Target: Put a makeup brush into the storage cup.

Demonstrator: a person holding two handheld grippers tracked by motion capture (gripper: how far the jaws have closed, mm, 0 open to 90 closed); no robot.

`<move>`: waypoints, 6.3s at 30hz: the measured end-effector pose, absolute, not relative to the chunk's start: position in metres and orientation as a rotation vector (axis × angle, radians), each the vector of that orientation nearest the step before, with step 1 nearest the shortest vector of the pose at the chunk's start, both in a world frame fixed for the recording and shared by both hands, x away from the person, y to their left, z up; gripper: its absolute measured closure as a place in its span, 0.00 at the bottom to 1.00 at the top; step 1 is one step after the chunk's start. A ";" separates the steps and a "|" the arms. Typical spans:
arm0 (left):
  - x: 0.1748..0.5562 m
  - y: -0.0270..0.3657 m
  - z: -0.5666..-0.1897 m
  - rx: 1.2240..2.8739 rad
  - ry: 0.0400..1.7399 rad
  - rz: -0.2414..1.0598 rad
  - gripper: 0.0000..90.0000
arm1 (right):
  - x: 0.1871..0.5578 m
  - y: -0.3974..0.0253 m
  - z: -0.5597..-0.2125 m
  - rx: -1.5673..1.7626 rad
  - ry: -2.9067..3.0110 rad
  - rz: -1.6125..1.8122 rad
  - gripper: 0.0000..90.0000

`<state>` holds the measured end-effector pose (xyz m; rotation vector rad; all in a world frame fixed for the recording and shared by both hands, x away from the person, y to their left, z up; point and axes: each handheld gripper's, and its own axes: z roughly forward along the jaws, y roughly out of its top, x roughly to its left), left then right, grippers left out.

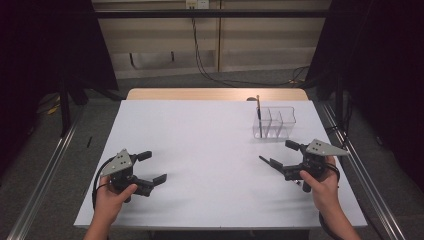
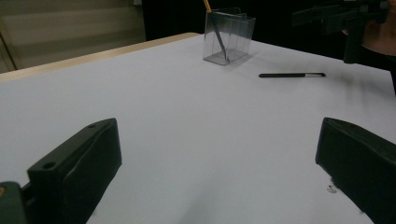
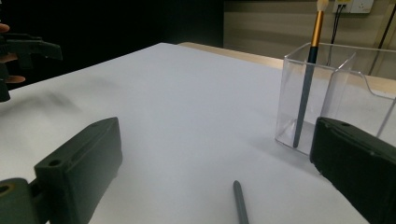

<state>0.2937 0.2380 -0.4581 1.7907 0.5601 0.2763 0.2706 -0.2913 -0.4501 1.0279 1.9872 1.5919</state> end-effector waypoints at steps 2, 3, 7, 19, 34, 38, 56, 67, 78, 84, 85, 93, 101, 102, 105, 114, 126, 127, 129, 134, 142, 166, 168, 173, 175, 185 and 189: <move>0.294 0.238 -0.458 1.791 0.560 0.276 0.00 | 0.269 -0.292 -0.452 1.031 1.987 1.592 0.02; 0.294 0.238 -0.458 1.791 0.559 0.275 0.00 | 0.268 -0.293 -0.452 1.033 1.986 1.596 0.02; 0.294 0.237 -0.458 1.793 0.555 0.275 0.00 | 0.265 -0.295 -0.456 1.028 1.982 1.611 0.02; 0.294 0.238 -0.458 1.788 0.558 0.275 0.00 | 0.254 -0.301 -0.465 1.006 2.019 1.588 0.02; 0.294 0.239 -0.457 1.785 0.551 0.280 0.00 | 0.248 -0.305 -0.467 0.993 2.041 1.576 0.02; 0.294 0.239 -0.457 1.792 0.549 0.281 0.00 | 0.247 -0.307 -0.468 0.991 2.044 1.576 0.02; 0.294 0.238 -0.458 1.795 0.544 0.278 0.00 | 0.252 -0.308 -0.468 0.994 2.046 1.567 0.02; 0.296 0.235 -0.459 1.802 0.547 0.270 0.00 | 0.259 -0.303 -0.467 0.986 2.089 1.509 0.02; 0.296 0.234 -0.458 1.800 0.545 0.269 0.00 | 0.270 -0.303 -0.467 1.052 2.072 1.498 0.03; 0.296 0.234 -0.458 1.800 0.543 0.265 0.00 | 0.278 -0.303 -0.466 1.071 2.091 1.467 0.02; 0.296 0.234 -0.458 1.802 0.543 0.268 0.00 | 0.280 -0.303 -0.466 1.077 2.097 1.455 0.02; 0.296 0.234 -0.459 1.802 0.549 0.267 0.00 | 0.292 -0.297 -0.465 1.135 2.196 1.367 0.02; 0.296 0.234 -0.458 1.813 0.543 0.274 0.00 | 0.301 -0.292 -0.456 1.146 2.321 1.205 0.02; 0.296 0.234 -0.458 1.813 0.541 0.275 0.00 | 0.302 -0.292 -0.455 1.151 2.346 1.173 0.02; 0.296 0.233 -0.458 1.817 0.536 0.276 0.00 | 0.304 -0.289 -0.452 1.158 2.396 1.111 0.03; 0.296 0.233 -0.456 1.819 0.531 0.283 0.00 | 0.314 -0.285 -0.448 1.175 2.534 0.901 0.03; 0.296 0.234 -0.456 1.810 0.534 0.282 0.00 | 0.319 -0.280 -0.449 1.150 2.695 0.553 0.11; 0.296 0.234 -0.456 1.809 0.535 0.280 0.00 | 0.319 -0.279 -0.448 1.156 2.701 0.543 0.12; 0.296 0.234 -0.456 1.809 0.534 0.280 0.00 | 0.319 -0.278 -0.448 1.150 2.707 0.526 0.16; 0.296 0.234 -0.455 1.811 0.531 0.285 0.00 | 0.319 -0.276 -0.446 1.158 2.714 0.518 0.28; 0.297 0.234 -0.455 1.812 0.529 0.282 0.00 | 0.320 -0.279 -0.444 1.174 2.716 0.506 0.34; 0.297 0.234 -0.455 1.807 0.522 0.284 0.00 | 0.316 -0.276 -0.450 1.199 2.794 0.368 0.72; 0.297 0.234 -0.455 1.807 0.524 0.284 0.00 | 0.316 -0.276 -0.451 1.203 2.804 0.357 0.73; 0.297 0.233 -0.455 1.813 0.521 0.285 0.00 | 0.317 -0.276 -0.451 1.183 2.808 0.331 0.77; 0.297 0.233 -0.456 1.809 0.522 0.282 0.00 | 0.317 -0.275 -0.451 1.176 2.820 0.329 0.80; 0.297 0.230 -0.455 1.817 0.509 0.281 0.00 | 0.322 -0.270 -0.452 1.175 2.874 0.286 0.94; 0.297 0.230 -0.456 1.813 0.511 0.277 0.00 | 0.323 -0.272 -0.451 1.177 2.881 0.299 0.94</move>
